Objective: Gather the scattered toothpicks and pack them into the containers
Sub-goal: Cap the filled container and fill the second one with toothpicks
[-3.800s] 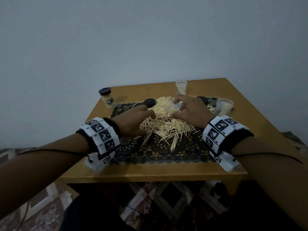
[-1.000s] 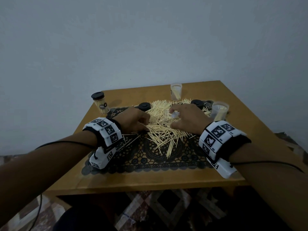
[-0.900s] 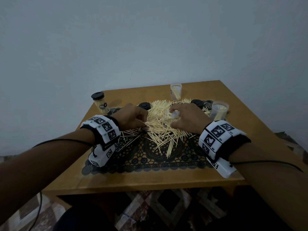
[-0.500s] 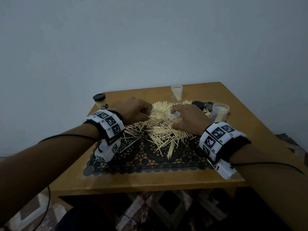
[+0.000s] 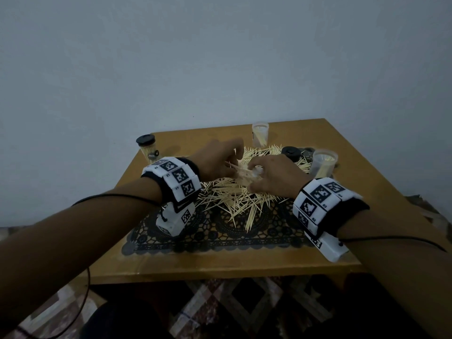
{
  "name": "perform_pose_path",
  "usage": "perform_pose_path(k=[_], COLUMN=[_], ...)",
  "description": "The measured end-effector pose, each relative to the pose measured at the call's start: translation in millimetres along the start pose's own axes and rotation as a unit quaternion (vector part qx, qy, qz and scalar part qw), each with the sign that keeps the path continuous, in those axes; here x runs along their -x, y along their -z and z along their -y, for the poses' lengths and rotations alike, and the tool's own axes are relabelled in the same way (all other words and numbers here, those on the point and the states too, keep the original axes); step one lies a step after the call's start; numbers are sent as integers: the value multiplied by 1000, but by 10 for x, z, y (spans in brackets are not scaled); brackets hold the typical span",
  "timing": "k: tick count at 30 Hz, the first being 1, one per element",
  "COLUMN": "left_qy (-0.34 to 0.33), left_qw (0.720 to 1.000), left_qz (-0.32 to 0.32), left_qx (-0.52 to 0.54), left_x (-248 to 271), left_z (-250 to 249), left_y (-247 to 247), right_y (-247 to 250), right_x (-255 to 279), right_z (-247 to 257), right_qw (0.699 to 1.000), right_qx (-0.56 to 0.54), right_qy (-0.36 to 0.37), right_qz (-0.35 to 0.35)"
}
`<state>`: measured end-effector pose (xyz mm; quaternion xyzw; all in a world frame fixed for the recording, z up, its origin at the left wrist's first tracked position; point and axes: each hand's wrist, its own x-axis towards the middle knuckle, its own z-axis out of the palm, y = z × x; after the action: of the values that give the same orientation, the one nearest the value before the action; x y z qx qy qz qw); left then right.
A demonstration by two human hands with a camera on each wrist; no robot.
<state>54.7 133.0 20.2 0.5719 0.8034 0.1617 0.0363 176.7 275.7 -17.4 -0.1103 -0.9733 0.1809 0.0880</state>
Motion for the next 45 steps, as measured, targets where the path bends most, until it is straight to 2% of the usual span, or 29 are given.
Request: perform_pose_path(k=[5, 15, 17, 20, 21, 23, 32, 41, 45], left_qy=[31, 30, 42, 81, 95, 96, 12, -8, -21], left_qw=[995, 994, 999, 979, 969, 960, 979, 988, 990], left_qz=[32, -71, -3, 176, 211, 233, 138, 76, 68], left_qx=[89, 75, 10, -69, -83, -120, -150, -131, -121], left_x=[5, 146, 238, 360, 379, 375, 219, 130, 131], left_z=[1, 63, 106, 130, 129, 148, 267, 299, 269], left_y=[45, 131, 163, 95, 41, -80, -239, -293, -298], right_y=[-11, -4, 2, 15, 23, 36, 33, 28, 39], right_x=[0, -8, -5, 3, 8, 20, 9, 16, 26], right_z=[-11, -26, -28, -20, -16, -5, 1, -5, 10], right_qw=[1000, 999, 999, 999, 999, 999, 998, 996, 996], right_qx=[-8, -12, -10, -3, -1, 5, 30, 48, 41], right_qy=[-6, -26, -36, -40, -41, -44, -57, -74, -73], right_qz=[-7, -29, -32, -28, -24, -16, -16, -24, -22])
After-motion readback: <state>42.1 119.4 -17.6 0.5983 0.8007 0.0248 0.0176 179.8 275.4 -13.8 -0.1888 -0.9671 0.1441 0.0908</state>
